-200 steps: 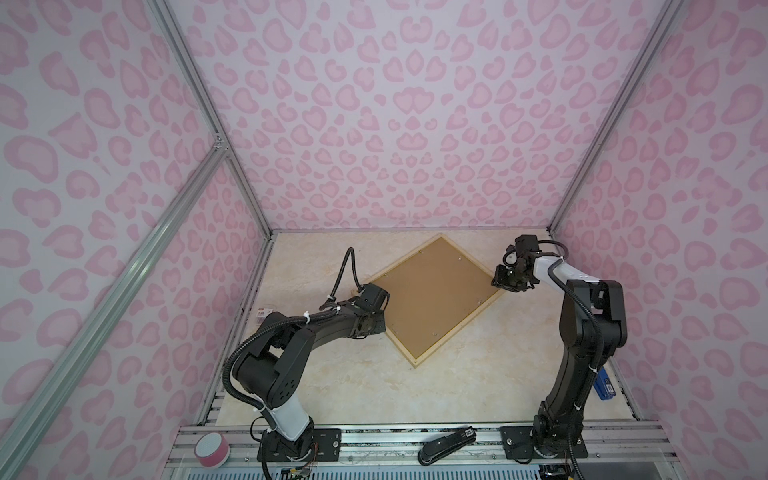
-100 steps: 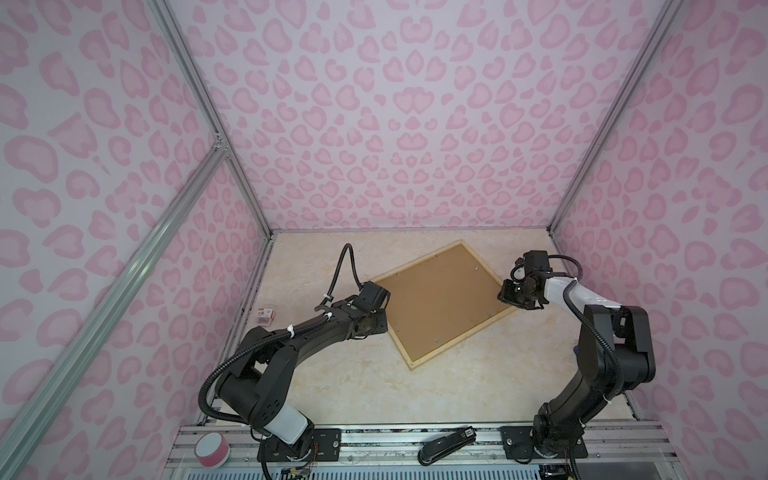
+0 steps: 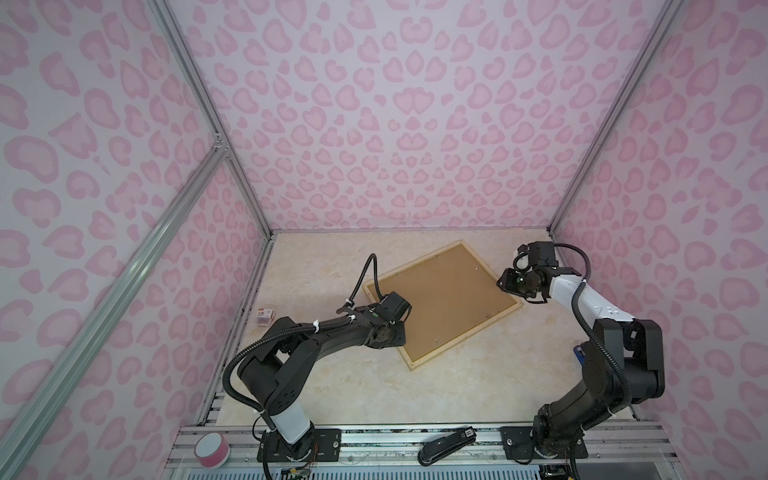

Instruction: Put the photo into the frame

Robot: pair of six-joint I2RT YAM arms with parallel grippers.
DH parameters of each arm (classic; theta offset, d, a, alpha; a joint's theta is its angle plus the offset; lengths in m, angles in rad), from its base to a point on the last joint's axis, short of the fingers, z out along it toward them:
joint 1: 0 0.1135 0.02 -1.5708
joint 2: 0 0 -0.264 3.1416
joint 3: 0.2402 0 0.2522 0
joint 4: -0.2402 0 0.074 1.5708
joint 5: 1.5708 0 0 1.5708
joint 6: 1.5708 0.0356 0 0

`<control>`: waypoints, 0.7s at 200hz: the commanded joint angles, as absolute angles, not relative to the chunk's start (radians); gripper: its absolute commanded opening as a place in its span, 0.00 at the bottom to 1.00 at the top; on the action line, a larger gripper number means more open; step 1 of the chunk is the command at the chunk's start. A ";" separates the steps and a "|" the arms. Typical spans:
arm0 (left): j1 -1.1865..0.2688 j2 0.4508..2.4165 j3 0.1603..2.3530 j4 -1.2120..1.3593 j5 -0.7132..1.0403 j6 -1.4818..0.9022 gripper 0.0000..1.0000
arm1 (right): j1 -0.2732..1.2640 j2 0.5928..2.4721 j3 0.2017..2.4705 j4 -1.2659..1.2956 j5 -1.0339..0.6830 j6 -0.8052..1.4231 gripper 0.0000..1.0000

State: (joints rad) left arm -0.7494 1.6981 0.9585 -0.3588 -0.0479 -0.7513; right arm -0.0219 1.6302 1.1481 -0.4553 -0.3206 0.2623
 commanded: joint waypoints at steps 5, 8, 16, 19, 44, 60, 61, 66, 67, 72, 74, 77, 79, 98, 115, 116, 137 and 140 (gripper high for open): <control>-0.753 1.716 0.974 -0.367 -0.046 -0.748 0.40 | -0.014 1.624 1.151 -0.450 -0.325 0.264 0.40; -0.753 1.718 0.975 -0.369 -0.046 -0.747 0.38 | -0.014 1.623 1.152 -0.450 -0.327 0.264 0.40; -0.753 1.720 0.977 -0.373 -0.052 -0.744 0.35 | -0.011 1.624 1.154 -0.449 -0.327 0.267 0.40; -0.752 1.720 0.977 -0.373 -0.055 -0.743 0.32 | -0.010 1.625 1.155 -0.449 -0.327 0.267 0.40; -0.753 1.712 0.983 -0.390 -0.087 -0.732 0.28 | 0.005 1.631 1.167 -0.459 -0.323 0.261 0.40; -0.751 1.713 0.992 -0.403 -0.106 -0.723 0.27 | 0.021 1.638 1.169 -0.456 -0.321 0.262 0.40; -0.750 1.713 0.993 -0.404 -0.107 -0.722 0.27 | 0.023 1.639 1.170 -0.456 -0.322 0.261 0.40; -0.748 1.715 0.996 -0.406 -0.110 -0.720 0.26 | 0.028 1.640 1.171 -0.457 -0.321 0.260 0.40; -0.747 1.716 0.996 -0.406 -0.109 -0.720 0.26 | 0.029 1.641 1.171 -0.458 -0.321 0.261 0.40; -0.743 1.717 0.997 -0.406 -0.116 -0.717 0.25 | 0.036 1.643 1.173 -0.457 -0.318 0.261 0.40; -0.742 1.718 0.998 -0.407 -0.118 -0.716 0.25 | 0.037 1.643 1.173 -0.456 -0.318 0.261 0.40; -0.739 1.719 0.999 -0.407 -0.119 -0.713 0.24 | 0.040 1.645 1.173 -0.456 -0.316 0.262 0.40; -0.737 1.720 0.999 -0.407 -0.120 -0.711 0.24 | 0.042 1.645 1.174 -0.456 -0.316 0.262 0.40; -0.723 1.717 0.993 -0.387 -0.135 -0.659 0.20 | 0.061 1.649 1.173 -0.452 -0.318 0.264 0.40; -0.722 1.722 0.996 -0.386 -0.183 -0.584 0.19 | 0.078 1.654 1.172 -0.447 -0.323 0.267 0.40; -0.722 1.723 0.997 -0.386 -0.186 -0.580 0.19 | 0.081 1.654 1.171 -0.447 -0.324 0.267 0.40; -0.711 1.738 0.997 -0.371 -0.211 -0.499 0.18 | 0.125 1.655 1.167 -0.428 -0.336 0.264 0.40; -0.709 1.739 0.996 -0.367 -0.210 -0.489 0.18 | 0.134 1.657 1.168 -0.427 -0.336 0.264 0.40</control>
